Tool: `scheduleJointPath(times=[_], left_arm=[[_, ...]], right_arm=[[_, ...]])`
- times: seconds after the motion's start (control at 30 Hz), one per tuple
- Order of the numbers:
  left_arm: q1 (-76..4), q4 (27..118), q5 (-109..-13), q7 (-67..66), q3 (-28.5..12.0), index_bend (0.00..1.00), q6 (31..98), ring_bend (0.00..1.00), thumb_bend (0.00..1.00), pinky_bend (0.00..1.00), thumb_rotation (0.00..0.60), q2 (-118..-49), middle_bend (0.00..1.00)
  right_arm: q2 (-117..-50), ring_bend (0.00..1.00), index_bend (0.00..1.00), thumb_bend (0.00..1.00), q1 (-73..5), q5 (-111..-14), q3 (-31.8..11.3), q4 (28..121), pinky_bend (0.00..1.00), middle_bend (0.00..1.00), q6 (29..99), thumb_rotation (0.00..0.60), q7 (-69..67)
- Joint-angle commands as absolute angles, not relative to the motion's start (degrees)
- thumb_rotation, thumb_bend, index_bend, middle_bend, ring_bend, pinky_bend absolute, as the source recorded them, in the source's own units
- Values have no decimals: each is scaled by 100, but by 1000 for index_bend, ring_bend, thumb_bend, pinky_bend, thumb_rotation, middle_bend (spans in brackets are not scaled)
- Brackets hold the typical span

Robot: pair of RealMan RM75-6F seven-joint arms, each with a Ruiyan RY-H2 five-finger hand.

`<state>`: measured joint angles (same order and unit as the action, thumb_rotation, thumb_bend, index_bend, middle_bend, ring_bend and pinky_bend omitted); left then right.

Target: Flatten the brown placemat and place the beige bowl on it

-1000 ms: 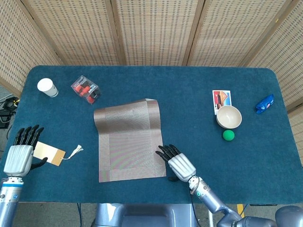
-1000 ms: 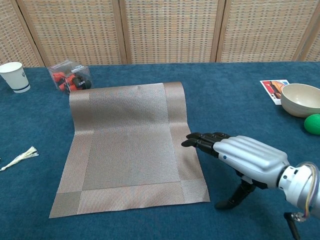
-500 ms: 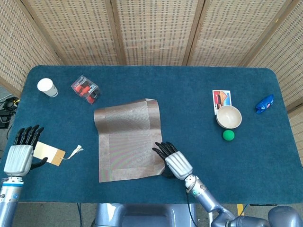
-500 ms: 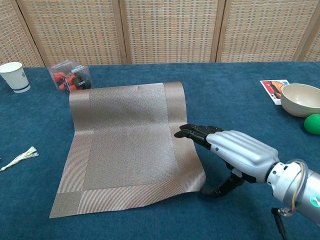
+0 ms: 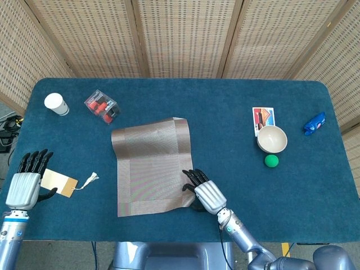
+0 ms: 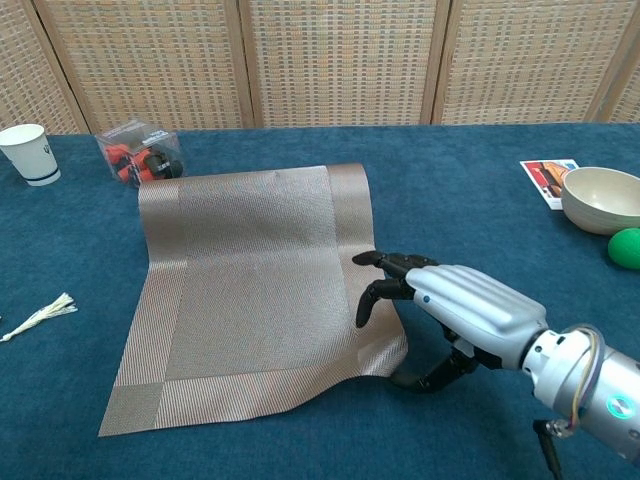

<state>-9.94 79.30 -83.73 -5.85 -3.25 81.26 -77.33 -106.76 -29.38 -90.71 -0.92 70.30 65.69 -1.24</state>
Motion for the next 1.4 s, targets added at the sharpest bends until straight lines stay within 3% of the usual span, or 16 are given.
scheduleJointPath(times=[0.03,0.3,0.43,0.6,1.4], left_arm=[[-999,7920,-8364,-592,-320,73,8106,0,169,0,600,-7744,0],[-1016,7875,-8326,-569,-324,73,8047,0,169,0,600,-7761,0],[-1024,7862,-8316,-559,-325,73,8029,0,169,0,600,-7765,0],[-1024,7854,-8308,-554,-334,74,8039,0,169,0,600,-7773,0],[-1019,7850,-8322,-596,-324,74,8071,0,169,0,600,-7784,0]], right_arm=[[-10855,54,471,405,-2955,-9087,-145,6830,132,181,6638,600,-238],[-11130,82,529,410,-2981,-9110,-154,6422,145,228,6692,600,-428],[-11188,88,537,515,-2978,-9097,-146,6353,150,232,6696,600,-472],[-11210,96,569,576,-2957,-9076,-144,6358,156,237,6722,600,-472],[-10583,124,667,620,-2733,-9181,-16,6954,161,264,7097,600,-212]])
